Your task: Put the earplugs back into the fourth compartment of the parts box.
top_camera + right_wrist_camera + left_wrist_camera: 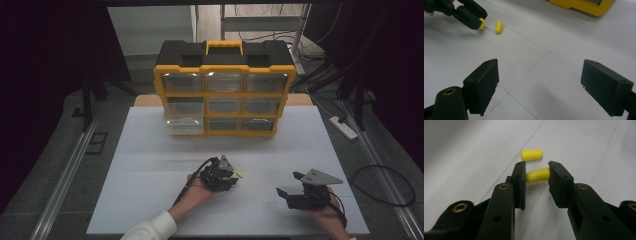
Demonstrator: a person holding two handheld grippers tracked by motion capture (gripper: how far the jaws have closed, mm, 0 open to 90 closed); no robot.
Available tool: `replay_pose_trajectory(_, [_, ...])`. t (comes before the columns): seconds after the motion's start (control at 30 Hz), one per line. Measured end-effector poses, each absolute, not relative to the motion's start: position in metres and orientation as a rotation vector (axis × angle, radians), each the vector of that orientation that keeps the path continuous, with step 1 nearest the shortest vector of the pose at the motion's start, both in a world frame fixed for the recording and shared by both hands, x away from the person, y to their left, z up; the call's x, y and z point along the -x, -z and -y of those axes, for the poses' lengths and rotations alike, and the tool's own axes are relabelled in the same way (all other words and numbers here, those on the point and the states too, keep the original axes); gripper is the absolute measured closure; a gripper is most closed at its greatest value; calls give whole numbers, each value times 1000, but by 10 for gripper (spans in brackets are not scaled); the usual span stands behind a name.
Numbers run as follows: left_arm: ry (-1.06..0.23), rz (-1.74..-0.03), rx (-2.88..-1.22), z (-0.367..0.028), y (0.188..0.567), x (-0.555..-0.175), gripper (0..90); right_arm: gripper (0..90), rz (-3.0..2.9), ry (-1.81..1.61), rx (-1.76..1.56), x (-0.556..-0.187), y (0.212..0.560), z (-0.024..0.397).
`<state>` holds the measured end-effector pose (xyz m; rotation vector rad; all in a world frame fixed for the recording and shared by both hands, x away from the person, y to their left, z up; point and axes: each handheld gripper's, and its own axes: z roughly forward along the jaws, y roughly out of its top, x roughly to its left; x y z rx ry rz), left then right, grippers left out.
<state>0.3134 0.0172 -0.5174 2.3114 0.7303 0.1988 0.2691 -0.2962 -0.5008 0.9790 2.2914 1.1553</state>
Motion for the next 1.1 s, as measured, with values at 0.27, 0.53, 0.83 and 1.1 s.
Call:
replay_pose_trajectory(0.27, [-178,-731,-2195,-31,503,-313,673,158,-2291,-1153,-977,-269,501,296])
replay_pose_trajectory(0.53, [-163,-733,-2122,-43,487,-312,673,158,-2289,-1150,-981,-269,501,296])
replay_pose_trajectory(0.83, [-186,-733,-2035,-56,470,-312,674,158,-2288,-1149,-981,-269,501,296])
replay_pose_trajectory(1.1, [-208,-721,-1953,-72,448,-310,673,158,-2290,-1146,-978,-269,501,296])
